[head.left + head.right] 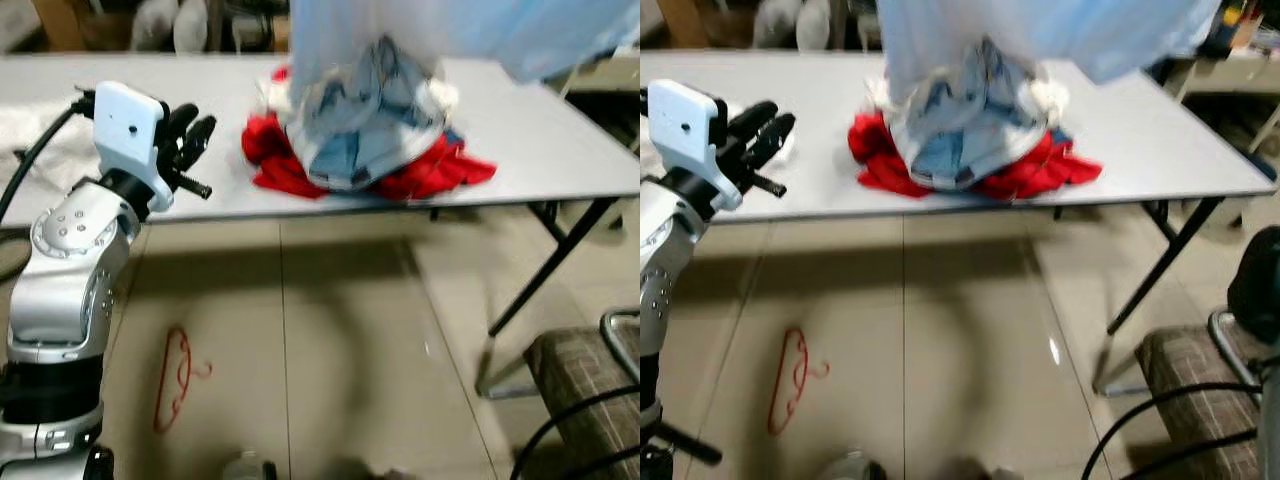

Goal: Hang hanger

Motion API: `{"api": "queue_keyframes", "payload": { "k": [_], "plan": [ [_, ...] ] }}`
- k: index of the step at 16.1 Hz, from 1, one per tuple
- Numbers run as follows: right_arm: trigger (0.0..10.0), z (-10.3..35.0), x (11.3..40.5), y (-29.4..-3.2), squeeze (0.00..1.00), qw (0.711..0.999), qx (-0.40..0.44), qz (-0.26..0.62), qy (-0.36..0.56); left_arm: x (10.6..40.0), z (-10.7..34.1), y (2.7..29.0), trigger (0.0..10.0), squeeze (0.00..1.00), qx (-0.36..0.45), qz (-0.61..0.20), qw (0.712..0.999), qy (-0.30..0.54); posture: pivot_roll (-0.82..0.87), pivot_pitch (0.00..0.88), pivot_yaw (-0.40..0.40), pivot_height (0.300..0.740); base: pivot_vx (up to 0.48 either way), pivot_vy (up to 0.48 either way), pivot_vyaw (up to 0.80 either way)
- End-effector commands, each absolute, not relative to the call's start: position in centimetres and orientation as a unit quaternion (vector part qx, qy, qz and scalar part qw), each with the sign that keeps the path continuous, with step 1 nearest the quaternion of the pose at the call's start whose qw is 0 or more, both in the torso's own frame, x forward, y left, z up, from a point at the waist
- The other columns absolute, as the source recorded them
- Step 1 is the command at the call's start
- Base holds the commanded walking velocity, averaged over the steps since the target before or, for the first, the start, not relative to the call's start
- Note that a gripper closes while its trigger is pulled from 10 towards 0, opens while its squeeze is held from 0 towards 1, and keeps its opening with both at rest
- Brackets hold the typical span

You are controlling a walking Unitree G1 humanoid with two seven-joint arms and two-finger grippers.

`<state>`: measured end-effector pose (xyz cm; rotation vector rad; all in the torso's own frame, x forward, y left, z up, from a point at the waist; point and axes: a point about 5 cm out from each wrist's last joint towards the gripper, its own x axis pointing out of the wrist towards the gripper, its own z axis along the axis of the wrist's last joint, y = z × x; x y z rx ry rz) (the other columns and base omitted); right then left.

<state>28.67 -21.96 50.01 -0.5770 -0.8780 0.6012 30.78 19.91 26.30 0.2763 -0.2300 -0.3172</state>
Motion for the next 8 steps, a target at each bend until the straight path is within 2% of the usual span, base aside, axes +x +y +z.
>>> {"api": "queue_keyframes", "payload": {
  "k": [1, 8],
  "plan": [
    [10.0, 51.2, 27.3, -22.0, 0.00, 0.808, -0.266, 0.291, -0.438, 30.6, 26.3, 19.9, 10.0, 0.00, 0.141, -0.159, 0.971, -0.114, -0.01, 0.000, -0.017, 0.740, 0.000, 0.000, 0.00],
    [10.0, 53.5, 24.7, -22.0, 0.00, 0.799, -0.165, 0.334, -0.472, 30.5, 25.9, 19.7, 10.0, 0.00, 0.151, -0.156, 0.971, -0.102, -0.01, 0.000, -0.021, 0.740, 0.000, 0.000, 0.00]
  ]
}}
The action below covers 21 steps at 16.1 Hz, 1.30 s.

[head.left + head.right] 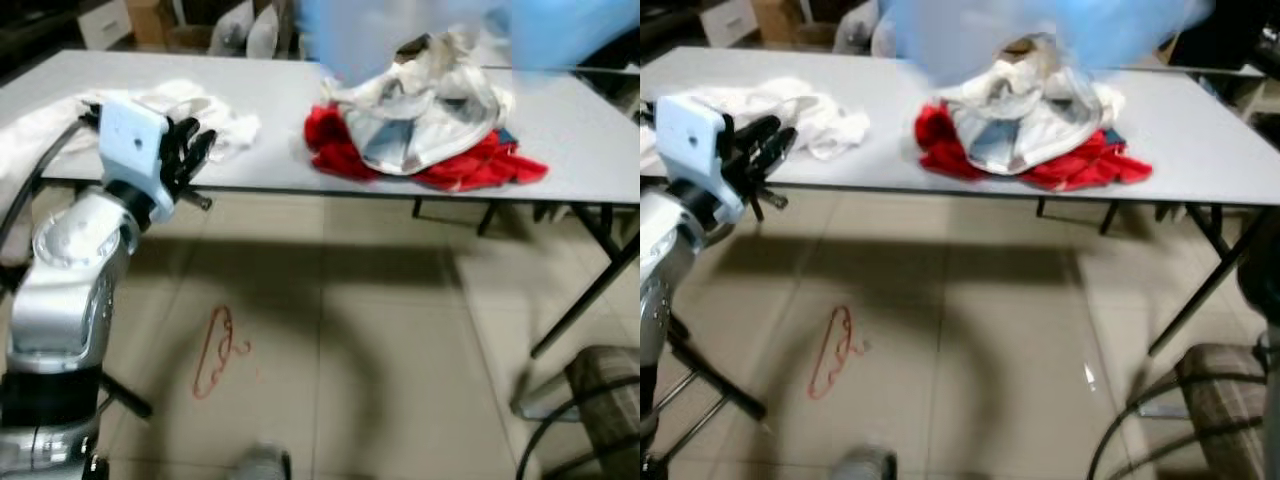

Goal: Hang hanger

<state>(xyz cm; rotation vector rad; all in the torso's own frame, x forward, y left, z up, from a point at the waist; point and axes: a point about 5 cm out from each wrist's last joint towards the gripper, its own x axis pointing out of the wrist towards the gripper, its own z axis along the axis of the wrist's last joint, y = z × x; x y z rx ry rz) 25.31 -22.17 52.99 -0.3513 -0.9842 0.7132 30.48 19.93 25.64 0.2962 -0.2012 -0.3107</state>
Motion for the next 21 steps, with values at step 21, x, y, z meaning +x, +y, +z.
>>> {"api": "queue_keyframes", "payload": {
  "k": [21],
  "plan": [
    [10.0, 29.2, 25.0, -20.5, 0.00, 0.908, -0.119, 0.395, -0.077, 29.9, 19.4, 25.9, 10.0, 0.00, 0.154, -0.043, 0.987, 0.004, 0.00, 0.025, 0.000, 0.740, 0.000, 0.000, 0.00]
  ]
}}
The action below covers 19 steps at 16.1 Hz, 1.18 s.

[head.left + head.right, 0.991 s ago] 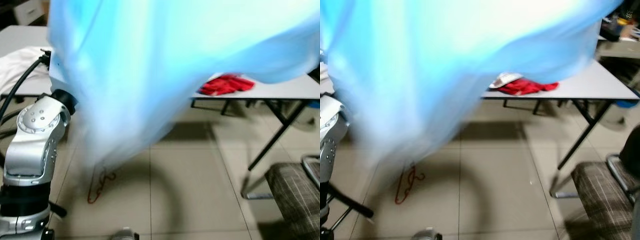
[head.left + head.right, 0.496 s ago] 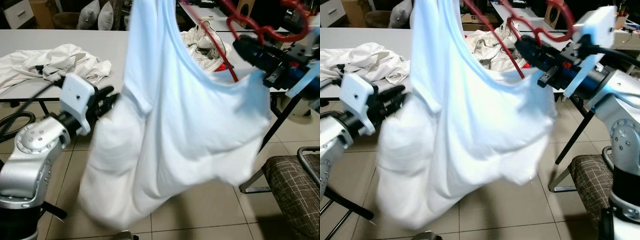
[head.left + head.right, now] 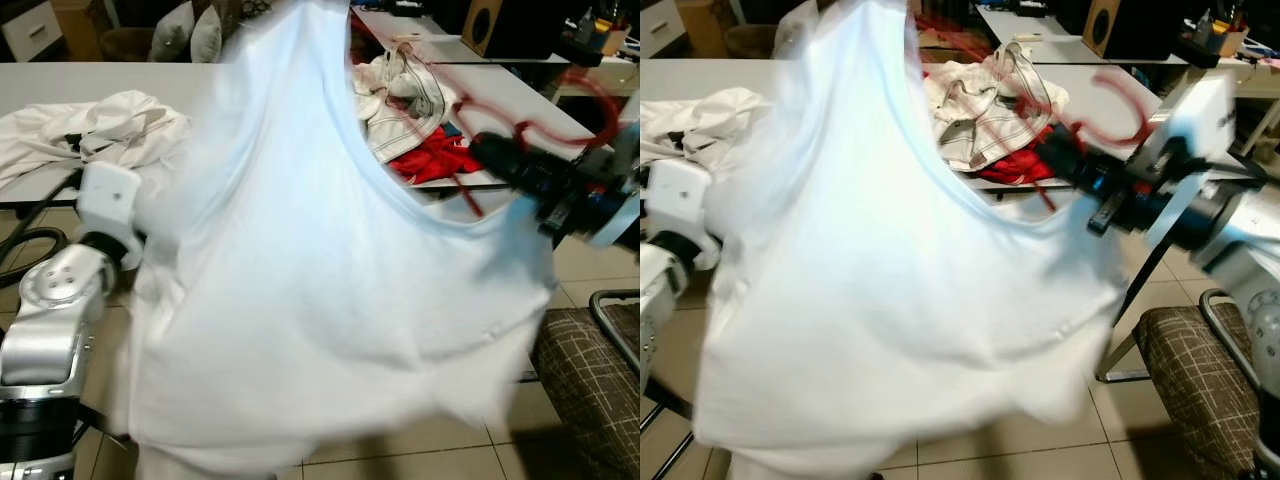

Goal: Hang hanger

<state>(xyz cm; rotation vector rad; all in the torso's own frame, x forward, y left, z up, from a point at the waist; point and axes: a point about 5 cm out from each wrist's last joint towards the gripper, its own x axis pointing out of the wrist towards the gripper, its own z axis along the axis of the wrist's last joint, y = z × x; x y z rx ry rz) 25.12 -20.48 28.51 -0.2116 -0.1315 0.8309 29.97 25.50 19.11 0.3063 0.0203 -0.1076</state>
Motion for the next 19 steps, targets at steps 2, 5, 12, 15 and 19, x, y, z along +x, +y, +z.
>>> {"api": "queue_keyframes", "payload": {
  "k": [2, 5, 12, 15, 19],
  "plan": [
    [10.0, 28.1, 24.9, -20.9, 0.00, 0.912, -0.117, 0.389, -0.061, 29.8, 19.0, 27.2, 10.0, 0.00, 0.144, -0.022, 0.989, 0.006, 0.01, 0.025, -0.002, 0.740, 0.000, 0.000, 0.00],
    [10.0, 24.2, 24.8, -21.6, 0.00, 0.916, -0.142, 0.376, 0.007, 29.1, 18.0, 29.2, 10.0, 0.00, 0.140, -0.018, 0.990, 0.012, 0.01, 0.025, -0.006, 0.740, 0.000, 0.000, 0.00],
    [10.0, 19.7, 25.9, -21.2, 0.00, 0.933, -0.138, 0.331, 0.002, 29.7, 18.5, 29.3, 10.0, 0.00, 0.084, -0.003, 0.996, -0.025, 0.03, 0.023, -0.018, 0.740, 0.000, 0.000, 0.00],
    [10.0, 22.1, 26.5, -20.4, 0.00, 0.940, -0.079, 0.324, -0.070, 29.9, 17.5, 25.6, 10.0, 0.00, 0.148, -0.103, 0.984, 0.002, 0.02, 0.025, -0.006, 0.740, 0.000, 0.000, 0.00],
    [10.0, 20.4, 26.4, -20.0, 0.00, 0.926, -0.133, 0.352, -0.034, 30.1, 19.8, 23.8, 10.0, 0.00, 0.121, -0.149, 0.980, -0.053, 0.02, 0.024, -0.001, 0.740, 0.000, 0.000, 0.00]
  ]
}}
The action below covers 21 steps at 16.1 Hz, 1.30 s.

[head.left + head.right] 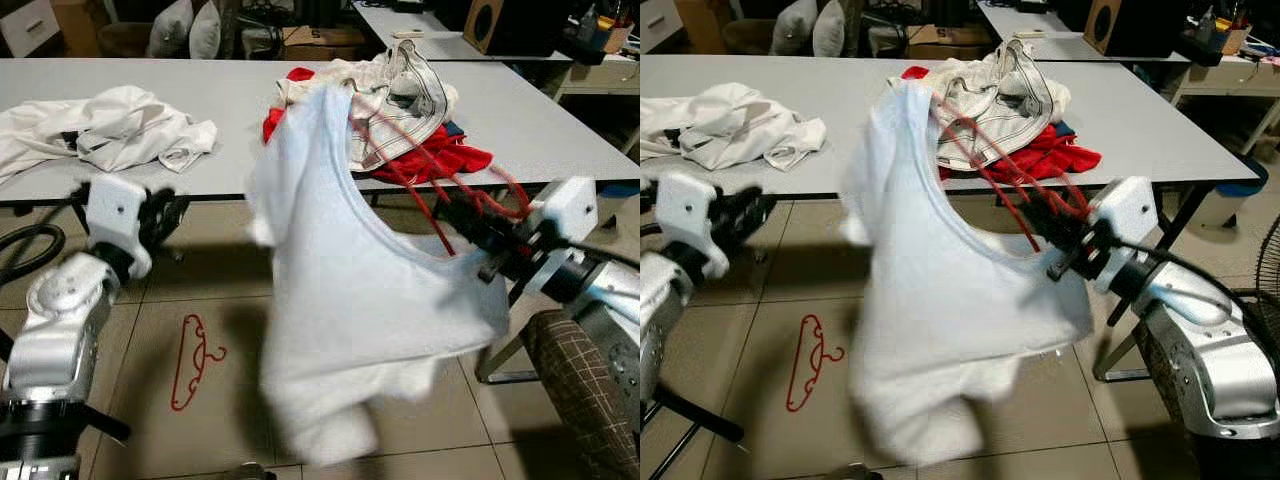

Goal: Hang hanger

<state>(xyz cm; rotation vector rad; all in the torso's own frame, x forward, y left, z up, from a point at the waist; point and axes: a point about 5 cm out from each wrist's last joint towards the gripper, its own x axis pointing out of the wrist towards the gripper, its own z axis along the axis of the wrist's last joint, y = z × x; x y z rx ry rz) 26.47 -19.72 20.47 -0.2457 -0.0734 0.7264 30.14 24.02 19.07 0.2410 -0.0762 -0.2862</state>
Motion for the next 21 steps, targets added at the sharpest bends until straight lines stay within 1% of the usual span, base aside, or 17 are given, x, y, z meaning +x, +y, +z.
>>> {"api": "queue_keyframes", "payload": {
  "k": [1, 4, 5, 6, 7, 8, 9, 10, 11, 12, 14, 15, 17, 18, 19, 20, 21],
  "plan": [
    [10.0, 20.1, 26.4, -20.0, 0.00, 0.923, -0.145, 0.356, -0.026, 30.1, 20.3, 23.7, 10.0, 0.00, 0.117, -0.156, 0.979, -0.060, 0.02, 0.022, -0.001, 0.740, 0.000, 0.000, 0.00],
    [10.0, 19.4, 27.2, -20.2, 0.00, 0.915, -0.169, 0.366, -0.007, 29.8, 22.6, 23.3, 10.0, 0.00, 0.114, -0.185, 0.971, -0.103, 0.02, 0.021, -0.009, 0.740, 0.000, 0.000, 0.00],
    [10.0, 19.2, 27.6, -20.2, 0.00, 0.915, -0.164, 0.370, -0.007, 29.8, 23.1, 23.1, 10.0, 0.00, 0.079, -0.196, 0.972, -0.106, 0.02, 0.020, -0.015, 0.740, 0.000, 0.000, 0.00],
    [10.0, 19.0, 27.9, -20.0, 0.00, 0.911, -0.161, 0.379, -0.007, 29.6, 23.5, 22.5, 10.0, 0.88, 0.057, -0.219, 0.968, -0.108, 0.02, 0.020, -0.015, 0.740, 0.000, 0.000, 0.00],
    [10.0, 18.8, 28.0, -19.8, 0.00, 0.908, -0.161, 0.388, -0.005, 29.4, 23.8, 21.6, 10.0, 1.00, 0.050, -0.245, 0.962, -0.111, 0.02, 0.018, -0.022, 0.740, 0.000, 0.000, 0.00],
    [10.0, 18.7, 28.0, -19.7, 0.00, 0.906, -0.157, 0.394, -0.005, 29.3, 23.8, 21.2, 10.0, 1.00, 0.048, -0.259, 0.959, -0.108, 0.02, 0.018, -0.022, 0.740, 0.000, 0.000, 0.00],
    [10.0, 18.6, 28.0, -19.4, 0.00, 0.900, -0.139, 0.412, -0.007, 28.8, 23.6, 19.6, 10.0, 1.00, 0.061, -0.307, 0.945, -0.097, 0.03, 0.014, -0.030, 0.740, 0.000, 0.000, 0.00],
    [10.0, 18.4, 27.9, -19.1, 0.00, 0.892, -0.129, 0.433, -0.008, 28.6, 23.3, 18.5, 10.0, 0.89, 0.079, -0.343, 0.932, -0.089, 0.02, 0.013, -0.031, 0.740, 0.000, 0.000, 0.00],
    [10.0, 18.3, 27.9, -19.0, 0.00, 0.885, -0.128, 0.447, -0.004, 28.7, 23.4, 18.3, 10.0, 0.00, 0.085, -0.349, 0.929, -0.091, 0.02, 0.009, -0.029, 0.740, 0.000, 0.000, 0.00],
    [10.0, 18.1, 28.1, -19.0, 0.00, 0.879, -0.135, 0.458, 0.003, 29.0, 23.9, 18.2, 10.0, 0.00, 0.081, -0.345, 0.931, -0.093, 0.02, 0.006, -0.027, 0.740, 0.000, 0.000, 0.00],
    [10.0, 18.4, 28.6, -18.9, 0.00, 0.880, -0.149, 0.451, -0.004, 29.4, 25.0, 18.5, 10.0, 0.00, 0.080, -0.315, 0.939, -0.109, 0.02, 0.003, -0.025, 0.740, 0.000, 0.000, 0.00],
    [10.0, 18.6, 28.8, -18.7, 0.00, 0.883, -0.157, 0.443, -0.009, 29.5, 25.3, 18.9, 10.0, 0.00, 0.082, -0.285, 0.948, -0.119, 0.03, 0.000, -0.024, 0.740, 0.000, 0.000, 0.00],
    [10.0, 18.7, 29.3, -18.5, 0.00, 0.907, -0.179, 0.381, -0.027, 29.7, 23.8, 20.2, 10.0, 0.00, 0.087, -0.185, 0.974, -0.097, 0.03, 0.000, -0.022, 0.740, 0.000, 0.000, 0.00],
    [10.0, 18.7, 29.0, -18.0, 0.00, 0.919, -0.173, 0.351, -0.041, 28.9, 21.6, 21.3, 10.0, 0.00, 0.094, -0.124, 0.986, -0.062, 0.03, 0.000, -0.025, 0.740, 0.000, 0.000, 0.00],
    [10.0, 18.6, 28.6, -17.3, 0.00, 0.921, -0.176, 0.345, -0.048, 28.3, 20.4, 21.7, 10.0, 0.00, 0.108, -0.105, 0.988, -0.040, 0.04, 0.000, -0.031, 0.740, 0.000, 0.000, 0.80],
    [10.0, 18.5, 28.3, -16.8, 0.00, 0.920, -0.170, 0.348, -0.055, 27.9, 19.8, 22.0, 10.0, 0.00, 0.102, -0.081, 0.991, -0.030, 0.04, 0.003, -0.034, 0.740, 0.000, 0.000, 0.80],
    [10.0, 18.5, 27.9, -16.2, 0.00, 0.925, -0.140, 0.349, -0.064, 27.3, 19.4, 21.8, 10.0, 0.00, 0.091, -0.070, 0.993, -0.023, 0.05, 0.007, -0.048, 0.740, 0.000, 0.000, 0.80]
  ]
}}
